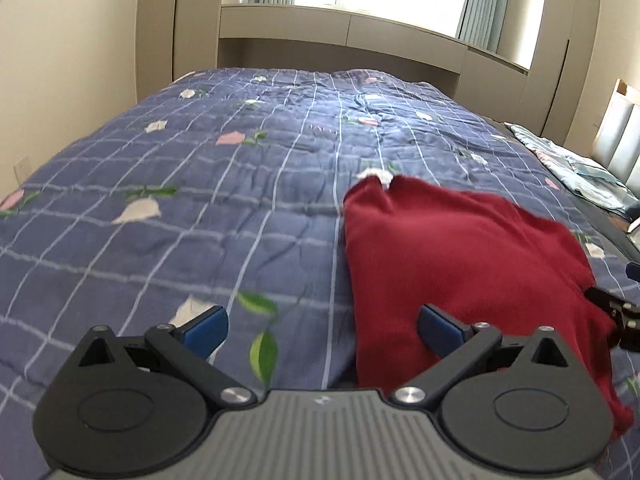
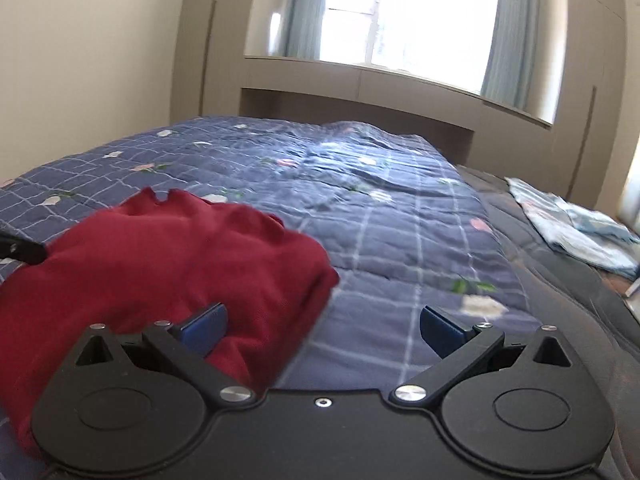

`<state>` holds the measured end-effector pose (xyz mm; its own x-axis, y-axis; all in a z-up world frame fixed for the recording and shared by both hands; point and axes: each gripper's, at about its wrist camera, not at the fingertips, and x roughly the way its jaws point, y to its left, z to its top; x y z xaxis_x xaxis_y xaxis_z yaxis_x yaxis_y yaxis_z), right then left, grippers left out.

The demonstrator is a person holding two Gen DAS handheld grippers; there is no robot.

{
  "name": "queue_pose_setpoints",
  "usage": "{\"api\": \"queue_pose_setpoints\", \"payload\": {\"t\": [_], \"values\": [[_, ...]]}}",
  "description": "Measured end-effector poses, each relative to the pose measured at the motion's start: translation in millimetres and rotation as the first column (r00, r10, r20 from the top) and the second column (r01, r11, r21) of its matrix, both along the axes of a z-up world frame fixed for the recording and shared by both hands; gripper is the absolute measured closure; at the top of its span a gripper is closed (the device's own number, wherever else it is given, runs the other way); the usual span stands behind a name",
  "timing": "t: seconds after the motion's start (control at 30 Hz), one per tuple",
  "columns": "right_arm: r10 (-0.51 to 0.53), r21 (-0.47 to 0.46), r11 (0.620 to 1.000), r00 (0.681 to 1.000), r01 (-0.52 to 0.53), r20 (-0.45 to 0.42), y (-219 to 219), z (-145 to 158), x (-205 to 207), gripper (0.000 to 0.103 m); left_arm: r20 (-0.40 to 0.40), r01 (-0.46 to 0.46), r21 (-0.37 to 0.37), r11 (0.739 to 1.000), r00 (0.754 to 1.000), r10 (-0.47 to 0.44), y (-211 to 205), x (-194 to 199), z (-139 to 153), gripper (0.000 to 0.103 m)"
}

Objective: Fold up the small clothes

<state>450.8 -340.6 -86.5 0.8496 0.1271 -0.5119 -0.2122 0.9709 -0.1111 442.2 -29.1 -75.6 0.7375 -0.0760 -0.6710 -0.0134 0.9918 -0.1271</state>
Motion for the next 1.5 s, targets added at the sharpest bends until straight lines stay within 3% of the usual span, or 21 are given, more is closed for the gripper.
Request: {"api": "queue_pose_setpoints", "payload": {"t": [0.2,0.33,0.43,0.53,0.9,1.23,1.37,1.5], "values": [[0.032,0.087,0.996,0.999,-0.035,0.036,7,21,-38,0.001,-0.038,0.0,-0.075,0.997,0.999,-0.003,15,-37,8,0.0],[0.095,0.138,0.986,0.995,-0.093,-0.007,23,20,-61,0.001,-0.073,0.037,-0.06,0.997,0.996,-0.042,12,-56,1,0.0],[0.097,0.084,0.992,0.994,-0.093,-0.05,34,5,-72,0.001,-0.109,0.044,-0.029,0.999,0.993,-0.047,9,-61,-12,0.001],[0.054,0.028,0.998,0.995,-0.052,-0.084,36,-11,-77,0.001,-0.127,0.016,-0.077,0.997,0.992,-0.026,13,-63,-16,0.001],[0.001,0.244,0.969,0.988,0.038,-0.157,6,-9,-79,0.001,-0.185,0.008,-0.081,0.997,0.983,-0.023,19,-60,-6,0.0],[0.038,0.291,0.957,0.993,-0.004,-0.114,-3,11,-87,0.001,-0.153,0.023,-0.073,0.997,0.988,-0.034,25,-57,14,0.0],[0.072,0.336,0.941,0.993,-0.037,-0.093,-8,23,-73,0.001,-0.115,0.043,-0.098,0.994,0.992,-0.054,27,-43,25,0.0],[0.069,0.392,0.92,0.989,-0.014,-0.127,-14,25,-44,0.001,-0.084,0.067,-0.126,0.99,0.993,-0.078,28,-15,29,0.0]]}}
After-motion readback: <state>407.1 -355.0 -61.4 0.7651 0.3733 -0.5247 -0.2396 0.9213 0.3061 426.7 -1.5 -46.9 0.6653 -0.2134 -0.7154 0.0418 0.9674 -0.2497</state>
